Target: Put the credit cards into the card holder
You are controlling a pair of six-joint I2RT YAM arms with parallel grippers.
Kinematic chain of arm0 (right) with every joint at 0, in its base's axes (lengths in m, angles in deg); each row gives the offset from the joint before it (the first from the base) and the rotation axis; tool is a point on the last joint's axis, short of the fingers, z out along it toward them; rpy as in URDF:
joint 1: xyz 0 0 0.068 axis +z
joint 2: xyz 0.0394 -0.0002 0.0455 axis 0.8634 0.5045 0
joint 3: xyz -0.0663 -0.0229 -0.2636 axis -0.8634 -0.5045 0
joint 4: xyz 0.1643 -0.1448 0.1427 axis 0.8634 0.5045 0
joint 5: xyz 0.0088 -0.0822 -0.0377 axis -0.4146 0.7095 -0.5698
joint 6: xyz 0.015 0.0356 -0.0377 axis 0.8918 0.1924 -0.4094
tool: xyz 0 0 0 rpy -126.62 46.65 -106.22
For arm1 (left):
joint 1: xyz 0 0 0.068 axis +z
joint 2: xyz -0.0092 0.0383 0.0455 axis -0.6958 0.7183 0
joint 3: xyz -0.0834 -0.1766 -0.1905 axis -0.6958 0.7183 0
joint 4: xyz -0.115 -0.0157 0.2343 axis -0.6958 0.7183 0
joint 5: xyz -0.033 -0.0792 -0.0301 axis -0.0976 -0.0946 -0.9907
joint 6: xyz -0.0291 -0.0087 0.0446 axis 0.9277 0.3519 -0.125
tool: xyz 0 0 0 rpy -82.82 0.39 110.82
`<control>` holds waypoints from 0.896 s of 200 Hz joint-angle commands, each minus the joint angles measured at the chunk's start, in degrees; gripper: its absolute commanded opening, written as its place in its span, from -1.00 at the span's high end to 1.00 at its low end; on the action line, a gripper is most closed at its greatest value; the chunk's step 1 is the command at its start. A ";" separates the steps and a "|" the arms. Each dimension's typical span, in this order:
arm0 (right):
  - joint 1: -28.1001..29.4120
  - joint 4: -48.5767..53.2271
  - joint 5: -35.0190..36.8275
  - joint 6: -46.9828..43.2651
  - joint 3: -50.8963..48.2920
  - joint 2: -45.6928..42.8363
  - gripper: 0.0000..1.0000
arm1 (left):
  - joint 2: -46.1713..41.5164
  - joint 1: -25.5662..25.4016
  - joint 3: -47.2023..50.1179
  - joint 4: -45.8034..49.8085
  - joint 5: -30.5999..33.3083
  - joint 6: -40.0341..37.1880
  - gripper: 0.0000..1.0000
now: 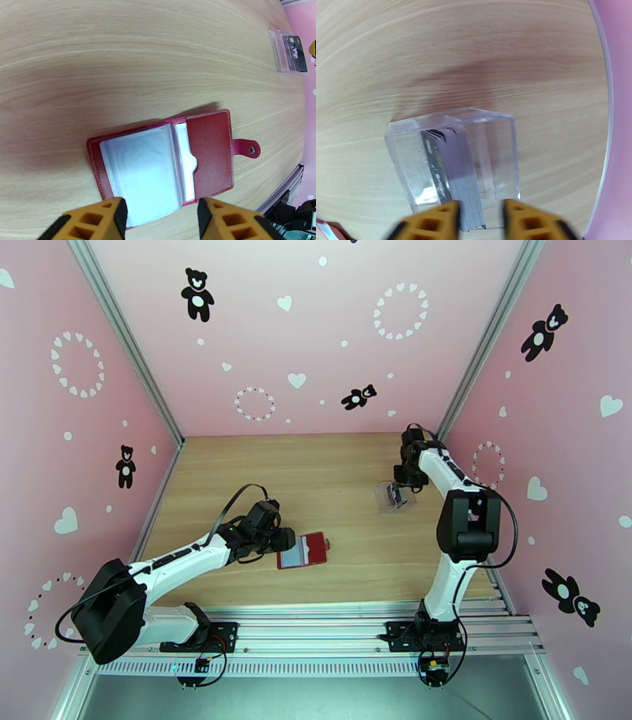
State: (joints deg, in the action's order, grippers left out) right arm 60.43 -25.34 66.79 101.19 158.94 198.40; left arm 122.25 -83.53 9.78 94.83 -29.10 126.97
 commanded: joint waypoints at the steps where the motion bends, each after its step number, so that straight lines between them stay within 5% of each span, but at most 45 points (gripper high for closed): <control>1: 0.02 -0.21 -2.16 -0.46 -0.45 0.58 -0.18 | -1.56 0.51 1.06 1.08 -0.25 0.05 -0.05; 179: -0.26 1.05 0.75 -0.12 0.88 7.07 -0.09 | -1.67 0.52 0.98 1.46 -0.34 -0.02 -0.05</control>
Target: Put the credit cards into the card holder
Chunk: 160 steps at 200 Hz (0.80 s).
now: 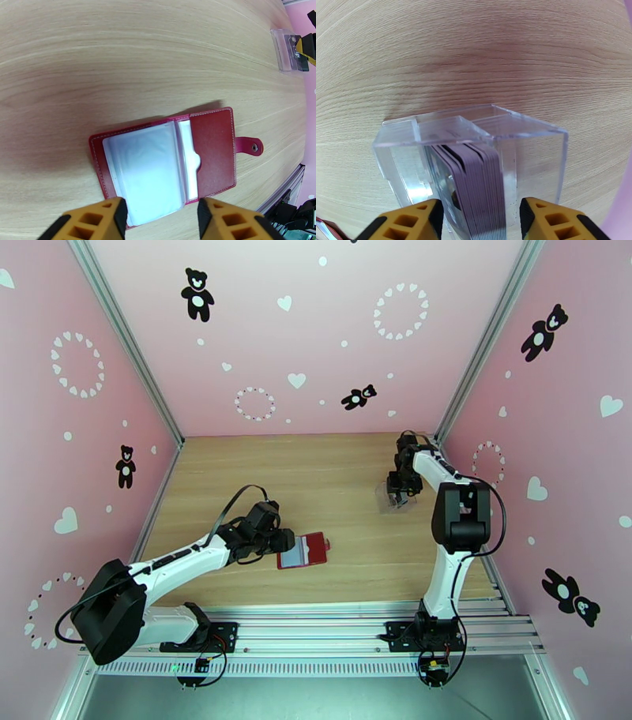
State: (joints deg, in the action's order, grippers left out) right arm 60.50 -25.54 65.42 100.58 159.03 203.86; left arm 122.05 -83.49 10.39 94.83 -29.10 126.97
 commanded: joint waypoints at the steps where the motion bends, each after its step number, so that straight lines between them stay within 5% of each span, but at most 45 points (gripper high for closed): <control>1: -0.30 1.24 2.15 0.54 0.80 1.62 -0.08 | -1.49 0.47 0.36 1.48 -0.34 -0.02 -0.05; 160: 0.86 1.99 -6.09 -0.15 0.90 2.03 0.07 | -1.61 0.47 0.45 1.46 -0.22 -0.12 -0.05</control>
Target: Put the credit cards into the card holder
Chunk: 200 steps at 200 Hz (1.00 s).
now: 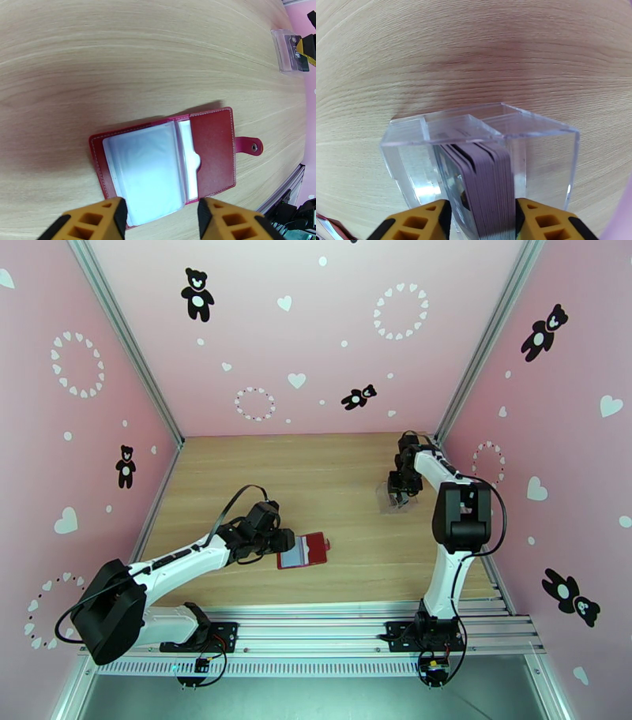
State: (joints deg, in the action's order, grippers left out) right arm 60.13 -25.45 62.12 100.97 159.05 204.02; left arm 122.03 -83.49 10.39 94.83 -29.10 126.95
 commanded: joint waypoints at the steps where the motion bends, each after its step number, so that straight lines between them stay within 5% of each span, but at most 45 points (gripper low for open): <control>1: 1.33 1.93 -2.92 -0.53 0.87 1.81 0.07 | -1.62 0.46 0.45 1.44 -0.20 -0.13 -0.05; 104: 13.82 2.93 -4.10 0.33 3.07 0.57 0.07 | -1.86 0.51 1.15 0.58 0.01 0.53 -0.05; 200: 13.90 3.28 -0.73 0.54 3.85 1.07 -0.01 | -2.26 0.39 1.51 0.54 -0.17 0.62 -0.06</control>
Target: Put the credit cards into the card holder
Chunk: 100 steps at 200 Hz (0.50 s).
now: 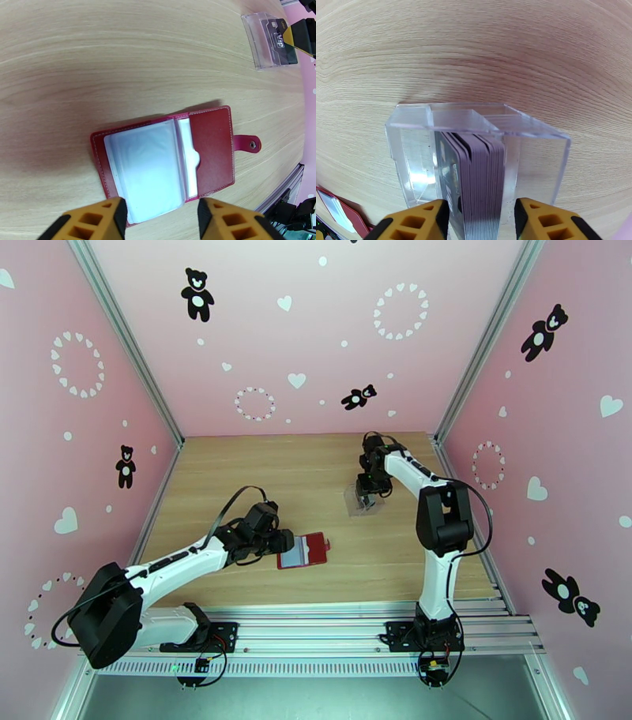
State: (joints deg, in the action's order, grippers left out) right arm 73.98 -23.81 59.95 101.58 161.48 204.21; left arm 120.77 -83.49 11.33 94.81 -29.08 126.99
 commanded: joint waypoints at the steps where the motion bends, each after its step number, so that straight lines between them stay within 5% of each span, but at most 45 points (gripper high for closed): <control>1: 0.04 1.63 1.50 -0.03 1.39 0.91 -0.01 | -0.95 0.38 0.57 0.60 -0.15 0.57 -0.06; 100: 0.03 2.07 2.00 -0.88 1.95 4.32 -0.01 | -1.02 0.44 0.43 0.84 -0.20 0.52 -0.06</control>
State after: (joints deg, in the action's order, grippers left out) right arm 74.00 -23.29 60.78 101.36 162.72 206.22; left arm 120.77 -83.49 11.44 94.81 -29.08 126.99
